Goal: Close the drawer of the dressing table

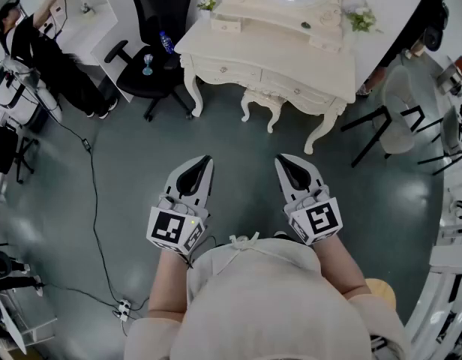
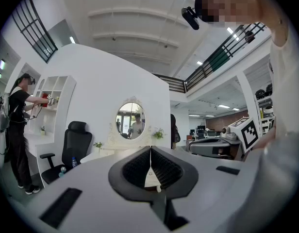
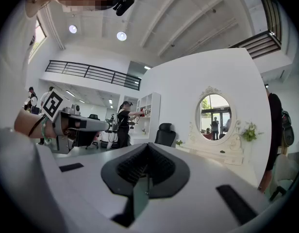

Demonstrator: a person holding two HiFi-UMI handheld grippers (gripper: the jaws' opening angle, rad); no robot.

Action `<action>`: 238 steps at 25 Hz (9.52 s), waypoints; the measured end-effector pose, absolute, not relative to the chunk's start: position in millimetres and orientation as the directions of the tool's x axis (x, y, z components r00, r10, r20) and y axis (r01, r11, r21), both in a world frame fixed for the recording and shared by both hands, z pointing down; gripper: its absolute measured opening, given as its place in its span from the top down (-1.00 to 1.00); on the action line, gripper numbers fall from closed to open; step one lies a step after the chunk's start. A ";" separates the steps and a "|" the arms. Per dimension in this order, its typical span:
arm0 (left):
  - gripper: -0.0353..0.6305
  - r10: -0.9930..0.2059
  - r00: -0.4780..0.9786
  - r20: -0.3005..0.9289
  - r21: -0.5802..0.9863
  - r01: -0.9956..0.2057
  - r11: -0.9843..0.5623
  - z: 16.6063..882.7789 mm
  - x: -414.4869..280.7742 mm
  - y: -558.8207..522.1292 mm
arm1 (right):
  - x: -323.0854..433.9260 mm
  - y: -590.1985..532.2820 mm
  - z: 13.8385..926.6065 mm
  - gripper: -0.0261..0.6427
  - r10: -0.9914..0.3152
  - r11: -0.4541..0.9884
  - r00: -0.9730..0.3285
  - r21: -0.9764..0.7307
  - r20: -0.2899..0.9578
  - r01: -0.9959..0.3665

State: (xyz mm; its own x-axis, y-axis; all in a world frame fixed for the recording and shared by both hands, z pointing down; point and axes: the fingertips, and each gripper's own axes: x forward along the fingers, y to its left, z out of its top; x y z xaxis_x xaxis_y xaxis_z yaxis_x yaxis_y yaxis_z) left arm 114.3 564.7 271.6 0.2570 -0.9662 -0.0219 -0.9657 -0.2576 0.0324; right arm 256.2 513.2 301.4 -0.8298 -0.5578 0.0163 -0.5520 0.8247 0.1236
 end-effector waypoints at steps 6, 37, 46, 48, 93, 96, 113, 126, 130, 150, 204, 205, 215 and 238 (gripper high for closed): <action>0.84 -0.967 0.255 -0.029 0.035 -0.966 -0.256 271.4 104.0 565.9 | 245.1 515.6 299.0 0.92 -0.554 0.828 -0.832 0.105 0.009 -0.551; -0.14 -0.997 0.074 0.039 0.066 -0.995 -0.071 305.2 25.6 464.4 | 173.9 394.2 329.9 0.90 -0.478 0.877 -0.877 0.080 0.037 -0.474; -0.14 -0.999 0.038 0.036 0.080 -0.996 -0.035 298.4 -1.3 312.1 | 139.0 248.1 324.6 0.90 -0.406 0.912 -0.911 0.103 0.073 -0.398; -0.14 -0.999 0.041 0.030 0.080 -0.996 -0.039 295.6 -3.2 278.1 | 135.7 214.4 321.1 0.90 -0.404 0.912 -0.912 0.105 0.071 -0.396; -0.14 -0.801 0.461 0.381 0.178 -0.887 -0.426 462.6 -154.2 -196.7 | 0.7 -204.8 427.2 0.90 -0.751 0.624 -0.606 -0.017 0.263 -0.781; -0.14 -0.790 0.464 0.402 0.217 -0.886 -0.410 485.0 -156.5 -211.5 | -2.9 -214.3 443.6 0.90 -0.749 0.614 -0.596 -0.033 0.289 -0.788; 0.00 -0.733 0.433 0.525 0.237 -0.901 -0.362 569.7 -140.5 -251.1 | -10.4 -250.1 496.7 0.90 -0.728 0.610 -0.574 -0.029 0.376 -0.792; 0.59 -0.731 0.386 0.563 0.197 -0.921 -0.334 578.3 -144.5 -255.3 | -6.3 -247.8 498.7 0.90 -0.740 0.583 -0.544 -0.024 0.395 -0.812; 0.59 -0.713 0.409 0.569 0.206 -0.911 -0.358 578.7 -141.7 -257.3 | -4.4 -247.8 494.0 0.90 -0.750 0.568 -0.528 -0.021 0.398 -0.823; 0.59 -0.707 0.376 0.599 0.197 -0.925 -0.324 580.0 -145.7 -300.8 | 9.7 -282.2 483.1 0.90 -0.750 0.563 -0.539 -0.056 0.383 -0.824; 0.25 -0.844 0.464 0.270 0.154 -0.886 -0.438 394.1 -153.7 -261.0 | -1.2 -245.5 409.2 0.90 -0.792 0.561 -0.551 -0.039 0.262 -0.827; 0.28 -0.846 0.466 0.258 0.146 -0.885 -0.443 386.8 -154.1 -258.9 | 0.4 -244.3 404.2 0.90 -0.800 0.555 -0.544 -0.034 0.253 -0.831; 0.75 -0.873 0.473 0.115 0.005 -0.879 -0.476 321.0 -161.4 -236.1 | 6.4 -233.1 367.7 0.90 -0.815 0.558 -0.554 -0.027 0.171 -0.829; 0.82 -0.834 0.546 0.082 0.032 -0.838 -0.545 312.4 -154.8 -223.4 | -11.4 -225.0 349.9 0.92 -0.779 0.623 -0.614 0.048 0.124 -0.781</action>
